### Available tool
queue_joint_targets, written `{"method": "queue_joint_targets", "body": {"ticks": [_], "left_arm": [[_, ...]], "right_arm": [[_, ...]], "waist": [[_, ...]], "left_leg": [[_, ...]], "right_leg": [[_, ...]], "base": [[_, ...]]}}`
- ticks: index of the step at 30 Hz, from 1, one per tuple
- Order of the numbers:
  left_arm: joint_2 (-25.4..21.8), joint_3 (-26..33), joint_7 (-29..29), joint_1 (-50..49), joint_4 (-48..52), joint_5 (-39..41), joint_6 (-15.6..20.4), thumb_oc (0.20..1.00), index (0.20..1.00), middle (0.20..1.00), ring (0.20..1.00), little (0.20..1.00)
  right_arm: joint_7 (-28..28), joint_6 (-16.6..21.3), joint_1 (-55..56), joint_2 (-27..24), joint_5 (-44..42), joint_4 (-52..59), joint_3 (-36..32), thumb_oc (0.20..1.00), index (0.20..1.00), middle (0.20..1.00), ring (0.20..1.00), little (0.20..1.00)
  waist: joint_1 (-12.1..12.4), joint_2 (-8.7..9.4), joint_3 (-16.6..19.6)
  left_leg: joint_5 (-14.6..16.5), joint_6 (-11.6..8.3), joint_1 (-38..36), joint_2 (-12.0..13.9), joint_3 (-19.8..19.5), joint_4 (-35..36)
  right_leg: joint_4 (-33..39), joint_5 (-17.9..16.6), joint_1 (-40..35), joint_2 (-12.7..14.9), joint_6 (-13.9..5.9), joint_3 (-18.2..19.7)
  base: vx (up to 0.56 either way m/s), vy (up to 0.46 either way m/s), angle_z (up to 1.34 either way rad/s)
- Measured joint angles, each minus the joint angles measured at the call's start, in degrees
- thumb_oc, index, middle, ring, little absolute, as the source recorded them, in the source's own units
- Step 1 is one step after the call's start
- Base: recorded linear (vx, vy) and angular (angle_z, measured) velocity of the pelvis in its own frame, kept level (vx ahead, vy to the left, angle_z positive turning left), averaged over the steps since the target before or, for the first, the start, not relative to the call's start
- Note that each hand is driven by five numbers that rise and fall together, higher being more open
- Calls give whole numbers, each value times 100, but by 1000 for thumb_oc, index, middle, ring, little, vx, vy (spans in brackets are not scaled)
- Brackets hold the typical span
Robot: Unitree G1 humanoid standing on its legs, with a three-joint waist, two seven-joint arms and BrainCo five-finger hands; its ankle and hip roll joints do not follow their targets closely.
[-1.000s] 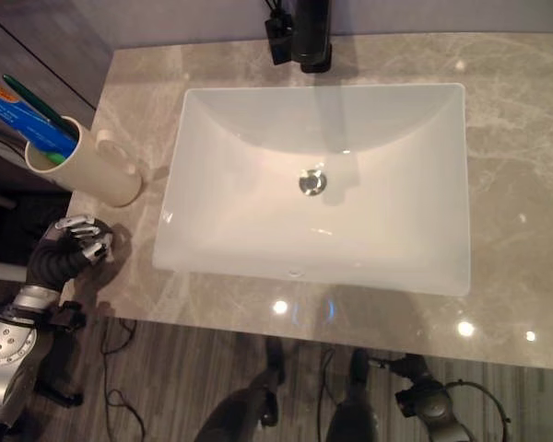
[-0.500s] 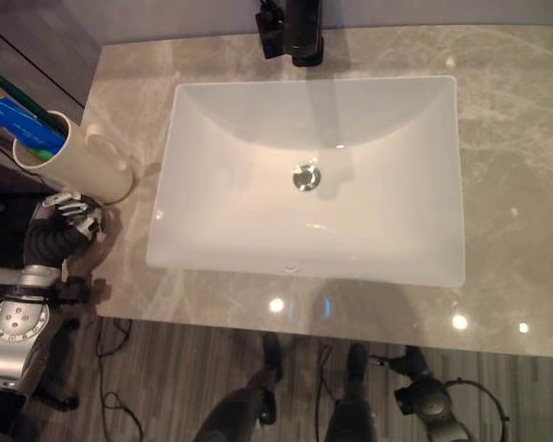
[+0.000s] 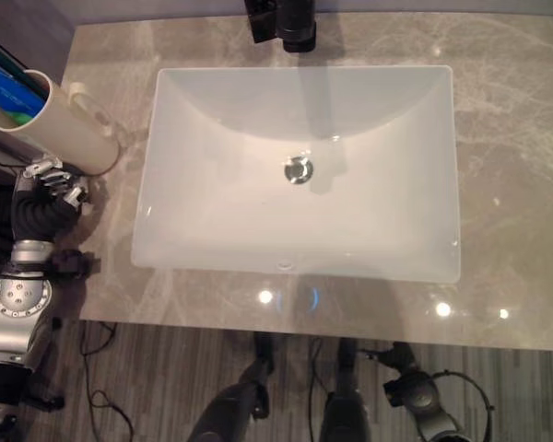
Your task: Put brush and paste in cup on sink, flatten towel.
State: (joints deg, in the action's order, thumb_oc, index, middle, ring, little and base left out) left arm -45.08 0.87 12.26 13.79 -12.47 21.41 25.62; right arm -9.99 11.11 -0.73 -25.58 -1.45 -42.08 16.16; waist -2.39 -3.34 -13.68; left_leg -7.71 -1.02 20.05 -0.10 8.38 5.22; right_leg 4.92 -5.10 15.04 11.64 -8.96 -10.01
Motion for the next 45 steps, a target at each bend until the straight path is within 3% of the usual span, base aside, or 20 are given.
{"method": "queue_joint_targets", "body": {"ticks": [6, 12, 16, 27, 31, 34, 37, 39, 45], "left_arm": [[-428, -243, 101, 233, -38, -114, -46, 200, 200, 200, 200, 200], [-521, -491, 123, 680, -246, -174, -79, 200, 200, 200, 200, 200], [-1093, -956, 194, 1285, -564, -228, -120, 200, 200, 200, 200, 200], [-1255, -1807, 308, 2848, -1333, -224, -219, 200, 200, 200, 200, 200], [-1257, -1792, 308, 2818, -1258, -189, -216, 200, 200, 200, 200, 200], [-1258, -1441, 294, 2296, -842, -112, -182, 200, 200, 200, 200, 200], [-1051, -594, 276, 1367, -424, -44, -44, 200, 200, 200, 200, 200], [-1030, -402, 279, 1074, -400, 30, -9, 200, 200, 200, 200, 200], [-1040, -211, 335, 989, -744, 39, -9, 200, 200, 200, 200, 200]], "right_arm": [[-1, 13, -55, 32, -3, -7, 42, 1000, 1000, 1000, 1000, 1000], [1, 25, -60, 40, -3, -6, 71, 1000, 1000, 1000, 1000, 1000], [4, 44, -71, 41, -4, -4, 85, 1000, 1000, 1000, 1000, 1000], [14, 46, -238, 45, -9, -2, 373, 1000, 1000, 1000, 1000, 1000], [12, 45, -302, 54, -12, -4, 429, 1000, 1000, 1000, 1000, 1000], [11, 43, -303, 54, -10, -12, 426, 1000, 1000, 1000, 1000, 1000], [5, 45, -323, 68, -9, -5, 420, 1000, 1000, 1000, 1000, 1000], [6, 46, -299, 65, -7, 0, 416, 1000, 1000, 1000, 1000, 1000], [7, 49, -299, 62, -4, -4, 415, 1000, 1000, 1000, 1000, 1000]], "waist": [[-23, 53, -52], [-32, 72, -74], [-86, 125, -214], [-240, 132, -306], [-250, 125, -321], [-258, 121, -328], [-287, 111, -338], [-217, 103, -342], [-126, 94, -347]], "left_leg": [[0, -1, 8, 8, 7, 0], [1, -1, 13, 8, 4, 1], [-1, -2, 16, 14, 6, 0], [-11, -4, 115, 25, 12, -2], [-11, -4, 115, 29, 11, -2], [-10, -5, 115, 30, 16, -1], [-7, -7, 107, 41, 34, -1], [-8, -7, 105, 62, 34, -1], [-6, -14, 109, 62, 34, 0]], "right_leg": [[0, -5, 13, -6, 3, 6], [0, -5, 14, -7, 3, 1], [0, -13, 19, -13, 9, 2], [-2, -23, 110, -28, 16, 2], [-2, -23, 111, -31, 16, 2], [-2, -23, 116, -31, 16, 6], [-1, -23, 119, -40, 16, 23], [-1, -23, 122, -58, 17, 30], [2, -30, 128, -58, 27, 32]], "base": [[2, 0, -1], [0, 0, 0], [0, 0, 0], [0, 0, 0], [0, 0, 0], [0, 0, 0], [6, 1, -1], [0, 0, 0], [0, 0, 0]]}}
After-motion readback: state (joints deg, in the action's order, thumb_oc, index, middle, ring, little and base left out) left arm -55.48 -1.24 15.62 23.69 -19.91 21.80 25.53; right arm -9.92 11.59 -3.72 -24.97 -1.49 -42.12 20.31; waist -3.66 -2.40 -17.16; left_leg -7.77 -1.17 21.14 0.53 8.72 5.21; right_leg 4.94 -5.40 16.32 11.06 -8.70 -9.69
